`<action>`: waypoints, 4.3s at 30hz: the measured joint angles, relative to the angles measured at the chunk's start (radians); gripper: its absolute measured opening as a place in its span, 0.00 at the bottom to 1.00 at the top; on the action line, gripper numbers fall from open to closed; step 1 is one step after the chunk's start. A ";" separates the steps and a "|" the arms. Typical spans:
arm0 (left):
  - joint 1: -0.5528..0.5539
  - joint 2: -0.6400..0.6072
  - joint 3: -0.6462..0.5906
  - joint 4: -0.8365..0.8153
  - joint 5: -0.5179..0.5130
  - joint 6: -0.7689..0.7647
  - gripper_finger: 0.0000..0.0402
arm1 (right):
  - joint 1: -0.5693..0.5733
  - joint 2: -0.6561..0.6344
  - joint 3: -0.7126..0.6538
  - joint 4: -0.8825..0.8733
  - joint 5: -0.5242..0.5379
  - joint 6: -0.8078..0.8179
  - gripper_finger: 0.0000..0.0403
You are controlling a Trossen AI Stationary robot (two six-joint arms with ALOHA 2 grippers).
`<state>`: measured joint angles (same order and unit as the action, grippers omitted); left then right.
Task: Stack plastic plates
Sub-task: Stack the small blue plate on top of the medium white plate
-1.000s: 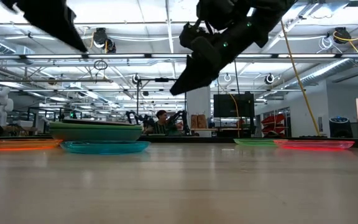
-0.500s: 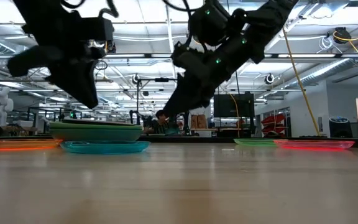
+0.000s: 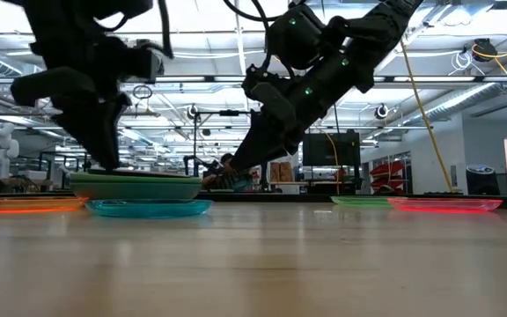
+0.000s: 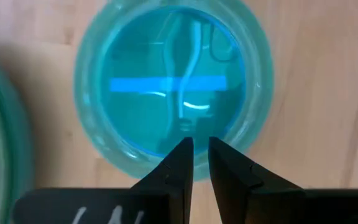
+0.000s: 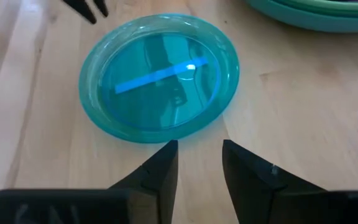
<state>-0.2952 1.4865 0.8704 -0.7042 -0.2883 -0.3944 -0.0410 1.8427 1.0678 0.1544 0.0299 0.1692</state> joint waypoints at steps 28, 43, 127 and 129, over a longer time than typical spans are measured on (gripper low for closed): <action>-0.021 0.000 -0.094 0.070 -0.035 -0.107 0.14 | 0.003 0.000 -0.003 0.044 0.026 0.021 0.29; -0.021 0.000 -0.096 0.074 -0.054 -0.098 0.14 | -0.001 0.168 -0.005 0.289 0.020 0.147 0.29; -0.006 -0.241 -0.429 0.381 -0.234 -0.323 0.60 | -0.021 0.174 -0.003 0.294 0.023 0.088 0.29; -0.006 -0.241 -0.462 0.407 -0.237 -0.341 0.60 | -0.021 0.174 -0.003 0.289 0.026 0.087 0.29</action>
<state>-0.3012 1.2453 0.4086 -0.2974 -0.5255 -0.7354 -0.0617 2.0165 1.0645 0.4433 0.0555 0.2563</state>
